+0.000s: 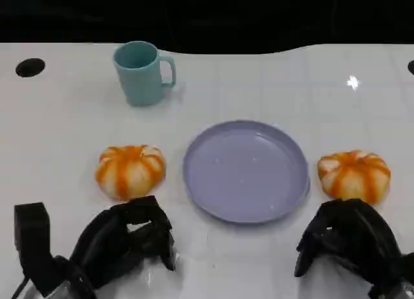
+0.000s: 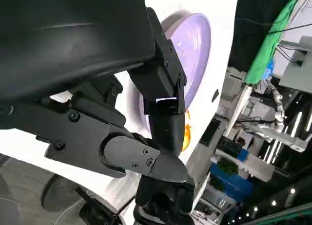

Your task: Grasp the bread from the table and place it into the plate.

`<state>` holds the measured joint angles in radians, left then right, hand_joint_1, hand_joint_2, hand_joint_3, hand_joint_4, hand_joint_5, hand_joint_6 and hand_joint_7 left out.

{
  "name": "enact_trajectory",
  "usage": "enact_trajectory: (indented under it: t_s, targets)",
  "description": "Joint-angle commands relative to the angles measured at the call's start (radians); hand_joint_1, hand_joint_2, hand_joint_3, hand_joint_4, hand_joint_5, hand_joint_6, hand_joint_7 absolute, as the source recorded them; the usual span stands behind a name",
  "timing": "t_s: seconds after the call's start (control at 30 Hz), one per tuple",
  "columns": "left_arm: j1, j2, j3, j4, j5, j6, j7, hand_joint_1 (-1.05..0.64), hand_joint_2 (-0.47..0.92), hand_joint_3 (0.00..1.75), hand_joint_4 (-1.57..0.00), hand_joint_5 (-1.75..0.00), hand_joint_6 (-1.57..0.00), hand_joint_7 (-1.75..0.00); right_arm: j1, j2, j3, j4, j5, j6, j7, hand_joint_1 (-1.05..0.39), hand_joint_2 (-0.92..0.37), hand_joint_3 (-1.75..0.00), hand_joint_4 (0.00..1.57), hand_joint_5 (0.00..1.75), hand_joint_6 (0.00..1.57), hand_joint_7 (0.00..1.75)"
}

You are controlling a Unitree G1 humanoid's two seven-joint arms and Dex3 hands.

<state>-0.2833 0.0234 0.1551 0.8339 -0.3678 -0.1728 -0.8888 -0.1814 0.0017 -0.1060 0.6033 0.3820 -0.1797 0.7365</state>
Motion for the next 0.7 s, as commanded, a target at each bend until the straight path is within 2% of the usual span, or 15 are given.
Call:
enact_trajectory:
  t_s: [0.03, 0.7]
  targets:
    - [0.005, 0.017, 0.004, 0.011, 0.006, 0.006, -0.001, -0.71, 0.88, 0.0, -0.98, -1.43, -0.98, -1.02, 0.0, -0.012, -0.013, -0.003, 0.0, -0.012, -0.001, -1.05, -0.66, 0.0, 1.57, 0.63, 1.57, 0.38]
    - [0.017, 0.016, 0.003, -0.005, 0.006, 0.018, 0.002, -0.71, 0.88, 0.0, -0.97, -1.43, -0.96, -1.04, 0.004, -0.011, -0.013, -0.006, 0.004, -0.009, 0.004, -1.05, -0.67, 0.0, 1.57, 0.62, 1.57, 0.37]
